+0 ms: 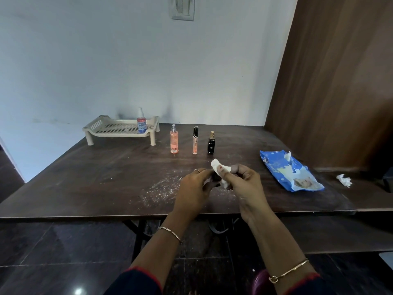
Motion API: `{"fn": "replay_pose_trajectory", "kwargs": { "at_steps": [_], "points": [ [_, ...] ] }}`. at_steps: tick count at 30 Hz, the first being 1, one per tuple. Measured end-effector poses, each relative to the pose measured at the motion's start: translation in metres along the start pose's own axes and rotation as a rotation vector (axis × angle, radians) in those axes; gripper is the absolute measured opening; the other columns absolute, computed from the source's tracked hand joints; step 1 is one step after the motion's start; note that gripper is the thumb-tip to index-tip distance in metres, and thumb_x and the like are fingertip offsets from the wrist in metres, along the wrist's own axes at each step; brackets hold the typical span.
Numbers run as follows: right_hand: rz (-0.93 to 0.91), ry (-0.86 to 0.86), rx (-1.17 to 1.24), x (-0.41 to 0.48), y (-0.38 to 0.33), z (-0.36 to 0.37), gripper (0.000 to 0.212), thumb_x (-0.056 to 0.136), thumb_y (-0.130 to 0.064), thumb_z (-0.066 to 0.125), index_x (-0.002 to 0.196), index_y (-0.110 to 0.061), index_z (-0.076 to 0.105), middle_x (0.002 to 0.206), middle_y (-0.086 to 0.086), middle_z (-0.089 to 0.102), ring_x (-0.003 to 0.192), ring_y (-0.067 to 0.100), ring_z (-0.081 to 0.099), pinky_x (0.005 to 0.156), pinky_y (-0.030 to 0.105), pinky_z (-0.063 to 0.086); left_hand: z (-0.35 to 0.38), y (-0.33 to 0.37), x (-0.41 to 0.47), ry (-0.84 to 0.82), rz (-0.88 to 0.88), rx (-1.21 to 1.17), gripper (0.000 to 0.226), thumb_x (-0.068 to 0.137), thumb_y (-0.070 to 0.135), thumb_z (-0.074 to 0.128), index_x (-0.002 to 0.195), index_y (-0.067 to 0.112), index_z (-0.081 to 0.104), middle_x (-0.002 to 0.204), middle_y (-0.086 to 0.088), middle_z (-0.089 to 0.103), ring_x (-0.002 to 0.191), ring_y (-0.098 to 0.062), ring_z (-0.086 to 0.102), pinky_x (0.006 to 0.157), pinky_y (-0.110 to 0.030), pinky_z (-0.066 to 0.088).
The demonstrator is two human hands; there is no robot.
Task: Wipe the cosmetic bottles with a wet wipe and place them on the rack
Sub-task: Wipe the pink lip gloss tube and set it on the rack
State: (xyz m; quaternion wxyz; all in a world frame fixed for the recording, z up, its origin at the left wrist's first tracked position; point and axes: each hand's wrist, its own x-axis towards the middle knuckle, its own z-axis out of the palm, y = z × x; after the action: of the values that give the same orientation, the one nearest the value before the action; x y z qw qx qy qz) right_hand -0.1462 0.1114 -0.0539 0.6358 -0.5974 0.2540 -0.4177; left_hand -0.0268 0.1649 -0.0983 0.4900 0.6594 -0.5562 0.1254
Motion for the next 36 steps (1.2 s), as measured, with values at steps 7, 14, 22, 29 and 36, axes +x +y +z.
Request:
{"fn": "replay_pose_trajectory", "kwargs": {
  "at_steps": [7, 14, 22, 29, 36],
  "points": [
    [0.053, 0.123, 0.031, 0.013, 0.004, -0.002, 0.014, 0.084, -0.012, 0.069, 0.086, 0.002, 0.07, 0.052, -0.003, 0.062, 0.043, 0.004, 0.052, 0.042, 0.015, 0.044, 0.006, 0.002, -0.004, -0.128, -0.435, -0.553, 0.026, 0.082, -0.002, 0.065, 0.095, 0.02, 0.064, 0.089, 0.008, 0.074, 0.088, -0.005, 0.069, 0.084, -0.03, 0.053],
    [-0.158, 0.274, -0.155, 0.03, 0.007, -0.018, 0.02, 0.079, -0.005, 0.074, 0.085, -0.012, 0.056, 0.085, 0.018, 0.061, 0.075, 0.022, 0.059, 0.06, 0.027, 0.052, -0.01, 0.012, -0.002, -0.202, -0.666, -1.268, 0.032, 0.093, -0.002, 0.047, 0.125, 0.003, 0.046, 0.124, -0.013, 0.063, 0.108, -0.031, 0.063, 0.089, -0.041, 0.055],
    [-0.463, 0.042, -0.486, 0.04, -0.01, 0.006, 0.021, 0.084, -0.003, 0.063, 0.087, -0.022, 0.072, 0.086, -0.005, 0.072, 0.082, 0.01, 0.068, 0.074, 0.025, 0.052, -0.009, 0.008, -0.003, -0.165, -0.679, -1.435, 0.032, 0.094, 0.0, 0.044, 0.122, 0.002, 0.058, 0.111, -0.009, 0.063, 0.097, -0.017, 0.06, 0.086, -0.028, 0.054],
    [-0.882, -0.033, -0.945, 0.027, -0.001, 0.018, 0.025, 0.082, -0.014, 0.051, 0.094, -0.009, 0.073, 0.09, 0.004, 0.068, 0.079, 0.021, 0.065, 0.068, 0.03, 0.053, -0.013, 0.01, 0.004, -0.098, -0.694, -1.507, 0.029, 0.093, -0.005, 0.04, 0.112, 0.005, 0.061, 0.089, -0.003, 0.073, 0.08, -0.01, 0.068, 0.072, -0.022, 0.056],
    [-0.84, -0.039, -0.956, 0.009, 0.02, 0.012, 0.027, 0.079, -0.012, 0.051, 0.094, -0.009, 0.073, 0.093, 0.002, 0.07, 0.082, 0.019, 0.067, 0.071, 0.028, 0.054, -0.014, 0.01, 0.009, -0.003, -0.814, -1.509, 0.034, 0.09, -0.015, 0.039, 0.108, 0.003, 0.062, 0.094, -0.01, 0.068, 0.075, -0.016, 0.067, 0.058, -0.026, 0.056]
  ]
}}
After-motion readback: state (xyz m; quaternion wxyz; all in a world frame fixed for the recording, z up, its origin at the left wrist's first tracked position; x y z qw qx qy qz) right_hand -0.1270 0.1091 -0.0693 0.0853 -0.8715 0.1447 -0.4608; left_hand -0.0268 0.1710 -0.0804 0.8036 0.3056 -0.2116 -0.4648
